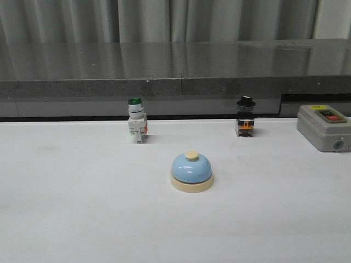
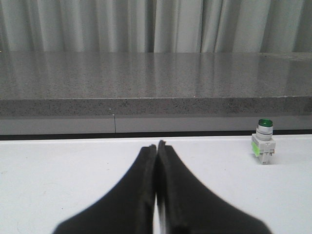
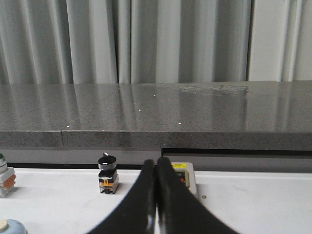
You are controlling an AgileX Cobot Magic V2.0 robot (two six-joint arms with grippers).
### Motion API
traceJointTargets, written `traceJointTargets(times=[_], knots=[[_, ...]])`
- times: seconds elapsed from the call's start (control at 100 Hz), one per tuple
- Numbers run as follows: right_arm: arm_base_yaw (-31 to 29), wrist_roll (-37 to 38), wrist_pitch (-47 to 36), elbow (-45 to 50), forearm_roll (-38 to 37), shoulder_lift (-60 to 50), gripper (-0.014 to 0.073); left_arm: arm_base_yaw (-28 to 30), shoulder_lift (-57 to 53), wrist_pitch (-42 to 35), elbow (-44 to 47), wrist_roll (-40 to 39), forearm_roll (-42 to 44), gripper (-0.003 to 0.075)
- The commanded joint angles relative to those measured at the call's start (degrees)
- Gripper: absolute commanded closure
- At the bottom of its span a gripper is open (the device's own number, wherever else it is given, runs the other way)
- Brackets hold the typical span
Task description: Place and press bell with both arms
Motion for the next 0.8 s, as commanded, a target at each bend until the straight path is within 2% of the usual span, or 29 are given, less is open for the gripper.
traceJointTargets(times=[0.0,0.2,0.5,0.62,0.79], knots=[[-0.33,0.38,-2.45,-4.27,-0.86,1.34,0.0654,-0.06,-1.67,-5.09,2.46,-0.40,-0.07,0.0741],[-0.33,0.66,15.83,-17.94,-0.86,8.23,0.0654,-0.06,-1.67,-5.09,2.46,-0.40,-0.07,0.0741],[-0.33,0.66,46.76,-42.72,-0.86,28.70,0.0654,-0.06,-1.67,-5.09,2.46,-0.40,-0.07,0.0741],[-0.33,0.66,52.79,-48.38,-0.33,36.10,0.0654,-0.06,-1.67,-5.09,2.46,-0.40,-0.07,0.0741],[-0.27,0.66,50.37,-50.28,4.42,44.44,0.0654,-0.06,-1.67,-5.09,2.46,-0.40,-0.07,0.0741]])
